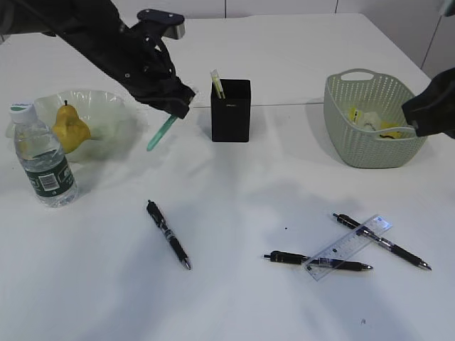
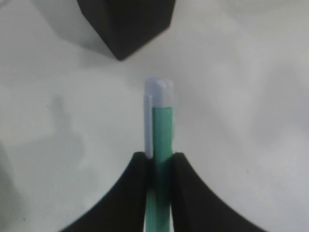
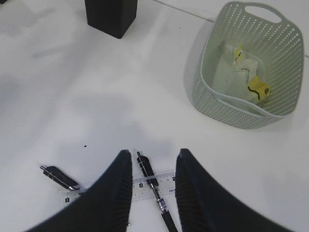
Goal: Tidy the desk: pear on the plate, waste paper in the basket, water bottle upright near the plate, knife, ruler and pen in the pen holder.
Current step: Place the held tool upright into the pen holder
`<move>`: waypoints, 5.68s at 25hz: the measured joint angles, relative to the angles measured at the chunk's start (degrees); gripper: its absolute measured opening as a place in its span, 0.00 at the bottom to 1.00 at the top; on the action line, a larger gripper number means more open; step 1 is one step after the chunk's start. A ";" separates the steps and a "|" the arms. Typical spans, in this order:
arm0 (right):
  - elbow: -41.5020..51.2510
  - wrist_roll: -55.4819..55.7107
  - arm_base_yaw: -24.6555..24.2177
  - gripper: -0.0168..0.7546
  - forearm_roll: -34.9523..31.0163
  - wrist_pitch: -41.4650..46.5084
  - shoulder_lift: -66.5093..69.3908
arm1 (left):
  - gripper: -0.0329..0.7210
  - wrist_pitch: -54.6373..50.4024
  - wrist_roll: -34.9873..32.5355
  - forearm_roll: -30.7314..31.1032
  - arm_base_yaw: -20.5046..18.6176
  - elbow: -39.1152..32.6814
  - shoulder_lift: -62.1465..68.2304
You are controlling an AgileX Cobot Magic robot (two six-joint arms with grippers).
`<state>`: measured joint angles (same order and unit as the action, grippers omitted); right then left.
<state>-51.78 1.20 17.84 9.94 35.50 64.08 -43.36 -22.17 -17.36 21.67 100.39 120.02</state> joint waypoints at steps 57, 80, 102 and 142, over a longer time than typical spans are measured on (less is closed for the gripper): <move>0.00 0.00 0.00 0.36 3.88 -0.10 0.00 | 0.14 87.32 9.58 -0.87 8.92 -16.54 4.22; 0.00 0.00 0.00 0.36 3.86 -1.97 0.00 | 0.13 84.70 15.64 6.19 8.92 -7.03 13.97; 0.00 0.00 0.00 0.36 3.86 -2.83 0.00 | 0.13 81.86 15.91 8.69 6.98 -0.86 18.07; 0.00 0.00 0.00 0.36 3.90 -5.87 0.00 | 0.13 82.10 16.53 14.29 5.29 -0.82 21.09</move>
<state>-51.78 1.20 17.84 13.84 29.63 64.08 38.75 -5.64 -3.07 26.95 99.57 141.11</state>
